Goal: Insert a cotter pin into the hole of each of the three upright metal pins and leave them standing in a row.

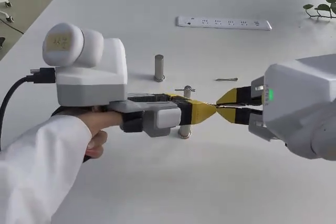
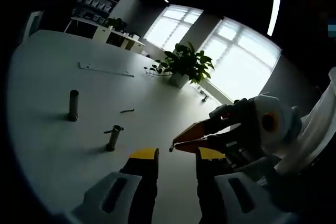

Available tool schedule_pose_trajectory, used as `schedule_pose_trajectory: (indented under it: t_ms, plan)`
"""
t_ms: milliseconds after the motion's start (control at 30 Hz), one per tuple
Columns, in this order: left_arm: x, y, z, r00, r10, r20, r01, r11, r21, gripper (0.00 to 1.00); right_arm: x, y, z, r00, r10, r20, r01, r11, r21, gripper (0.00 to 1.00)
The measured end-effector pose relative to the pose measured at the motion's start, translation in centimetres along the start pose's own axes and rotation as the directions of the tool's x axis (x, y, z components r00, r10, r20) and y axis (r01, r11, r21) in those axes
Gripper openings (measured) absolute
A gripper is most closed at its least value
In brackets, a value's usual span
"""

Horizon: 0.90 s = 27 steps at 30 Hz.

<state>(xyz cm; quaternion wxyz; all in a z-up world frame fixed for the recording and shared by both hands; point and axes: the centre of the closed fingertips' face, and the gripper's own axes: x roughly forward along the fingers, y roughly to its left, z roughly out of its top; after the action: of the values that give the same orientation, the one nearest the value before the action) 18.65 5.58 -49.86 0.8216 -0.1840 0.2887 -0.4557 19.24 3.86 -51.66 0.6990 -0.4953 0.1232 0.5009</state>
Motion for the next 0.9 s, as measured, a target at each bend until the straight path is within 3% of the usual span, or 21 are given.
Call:
schedule_pose_trajectory:
  t_ms: [367,900]
  plan:
    - [0.8,-0.1,-0.2,0.9998,-0.009,-0.016,0.009,0.999,-0.033,0.12,0.1,0.3,0.6,0.9998,0.000,0.021,0.000,1.000,0.008,0.00]
    - [0.9,0.2,-1.0,0.9986,0.006,-0.053,-0.006,1.000,0.001,0.03,0.4,0.9,1.1,0.9994,0.010,0.032,-0.011,1.000,0.009,0.00]
